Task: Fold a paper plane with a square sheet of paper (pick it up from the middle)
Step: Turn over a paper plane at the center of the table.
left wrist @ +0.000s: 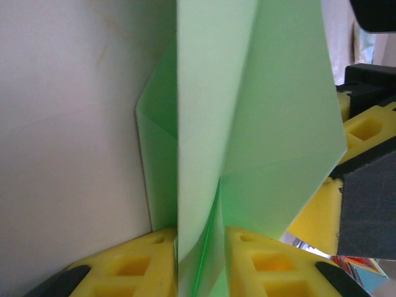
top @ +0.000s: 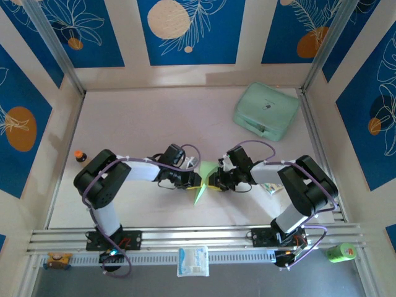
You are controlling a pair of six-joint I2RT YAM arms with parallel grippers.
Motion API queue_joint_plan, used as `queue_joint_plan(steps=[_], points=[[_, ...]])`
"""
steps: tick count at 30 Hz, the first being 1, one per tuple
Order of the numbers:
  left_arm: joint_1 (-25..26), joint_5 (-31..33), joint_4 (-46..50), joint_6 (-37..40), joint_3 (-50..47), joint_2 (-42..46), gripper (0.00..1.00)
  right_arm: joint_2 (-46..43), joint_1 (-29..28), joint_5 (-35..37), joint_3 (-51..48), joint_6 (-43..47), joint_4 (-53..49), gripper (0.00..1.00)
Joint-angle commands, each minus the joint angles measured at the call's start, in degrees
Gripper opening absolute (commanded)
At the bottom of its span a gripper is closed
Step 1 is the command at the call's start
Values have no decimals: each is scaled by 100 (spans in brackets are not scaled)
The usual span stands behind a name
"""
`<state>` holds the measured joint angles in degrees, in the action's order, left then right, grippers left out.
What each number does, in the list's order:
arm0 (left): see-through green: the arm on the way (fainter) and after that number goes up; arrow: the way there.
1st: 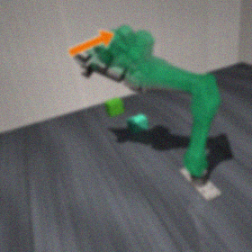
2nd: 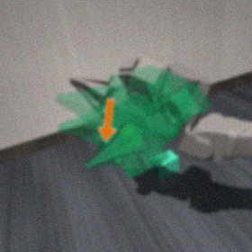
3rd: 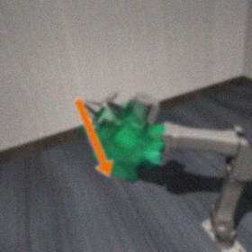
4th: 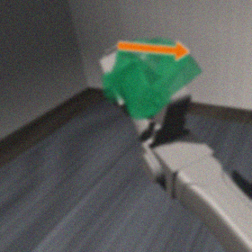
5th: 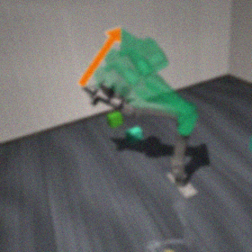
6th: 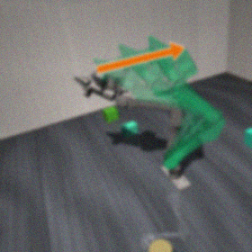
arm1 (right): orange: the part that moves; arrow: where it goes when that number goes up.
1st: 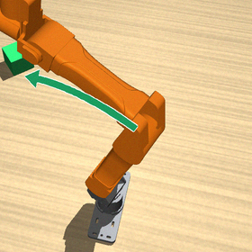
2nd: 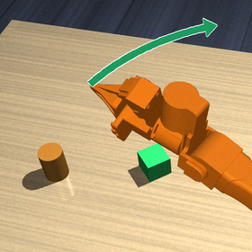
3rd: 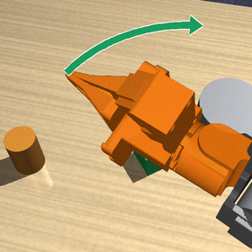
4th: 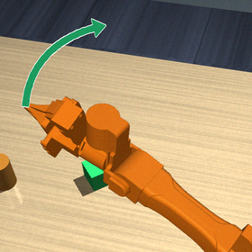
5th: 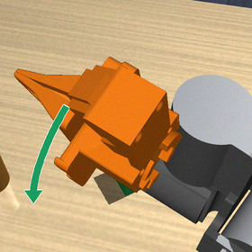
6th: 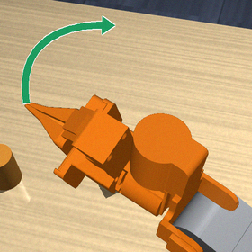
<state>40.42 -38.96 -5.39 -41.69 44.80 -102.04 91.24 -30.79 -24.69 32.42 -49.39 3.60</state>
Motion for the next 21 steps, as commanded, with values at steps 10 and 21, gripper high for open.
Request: queue_joint_plan(steps=[10, 21], points=[[140, 309, -102, 37, -127, 357, 11, -306, 52, 66, -79, 2, -207, 20], [455, 3958, 2764, 381, 500, 1539, 3, -1174, 205, 789, 41, 158, -974, 20]])
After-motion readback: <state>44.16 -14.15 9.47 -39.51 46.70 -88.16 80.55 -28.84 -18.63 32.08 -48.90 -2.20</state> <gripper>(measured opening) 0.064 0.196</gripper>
